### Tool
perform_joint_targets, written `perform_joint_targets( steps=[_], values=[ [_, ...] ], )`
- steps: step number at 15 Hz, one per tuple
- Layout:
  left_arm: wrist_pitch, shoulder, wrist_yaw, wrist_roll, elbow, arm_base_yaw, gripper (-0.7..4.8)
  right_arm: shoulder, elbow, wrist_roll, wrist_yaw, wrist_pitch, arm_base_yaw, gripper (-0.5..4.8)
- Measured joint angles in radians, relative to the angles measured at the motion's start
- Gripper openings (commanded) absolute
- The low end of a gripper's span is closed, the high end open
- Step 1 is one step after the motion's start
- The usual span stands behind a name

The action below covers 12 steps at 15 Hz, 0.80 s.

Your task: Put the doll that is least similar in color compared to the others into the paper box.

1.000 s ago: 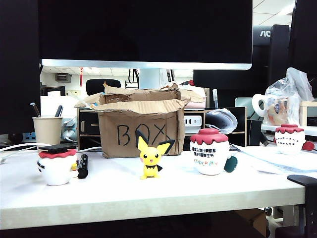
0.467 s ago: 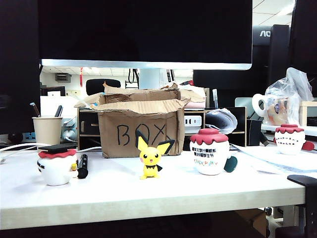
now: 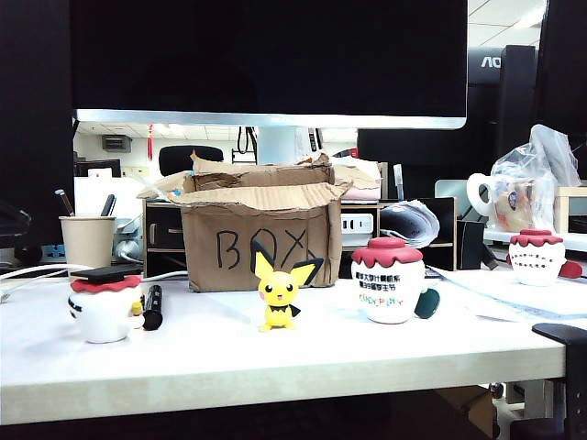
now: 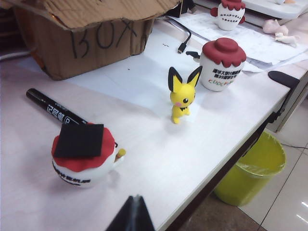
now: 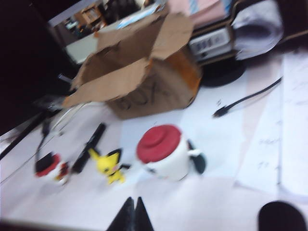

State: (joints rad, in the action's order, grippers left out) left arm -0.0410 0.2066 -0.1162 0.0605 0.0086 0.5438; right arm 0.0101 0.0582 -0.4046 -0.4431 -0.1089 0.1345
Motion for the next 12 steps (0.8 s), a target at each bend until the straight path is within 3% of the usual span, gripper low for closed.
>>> perform_joint_targets(
  steps=[3, 5, 8, 9, 11, 12],
  values=[
    [0.000, 0.000, 0.000, 0.000, 0.000, 0.000, -0.05, 0.064, 0.082, -0.001, -0.049, -0.042, 0.000, -0.05],
    [0.000, 0.000, 0.000, 0.000, 0.000, 0.000, -0.05, 0.274, 0.208, 0.064, -0.075, -0.043, 0.029, -0.05],
    [0.000, 0.000, 0.000, 0.000, 0.000, 0.000, -0.05, 0.715, 0.488, 0.292, -0.068, -0.085, 0.202, -0.05],
    [0.000, 0.000, 0.000, 0.000, 0.000, 0.000, -0.05, 0.840, 0.583, 0.366, -0.039, -0.144, 0.261, -0.05],
    [0.000, 0.000, 0.000, 0.000, 0.000, 0.000, -0.05, 1.134, 0.842, 0.602, 0.154, -0.378, 0.439, -0.05],
    [0.000, 0.000, 0.000, 0.000, 0.000, 0.000, -0.05, 1.231, 0.927, 0.657, 0.230, -0.420, 0.493, -0.05]
  ],
)
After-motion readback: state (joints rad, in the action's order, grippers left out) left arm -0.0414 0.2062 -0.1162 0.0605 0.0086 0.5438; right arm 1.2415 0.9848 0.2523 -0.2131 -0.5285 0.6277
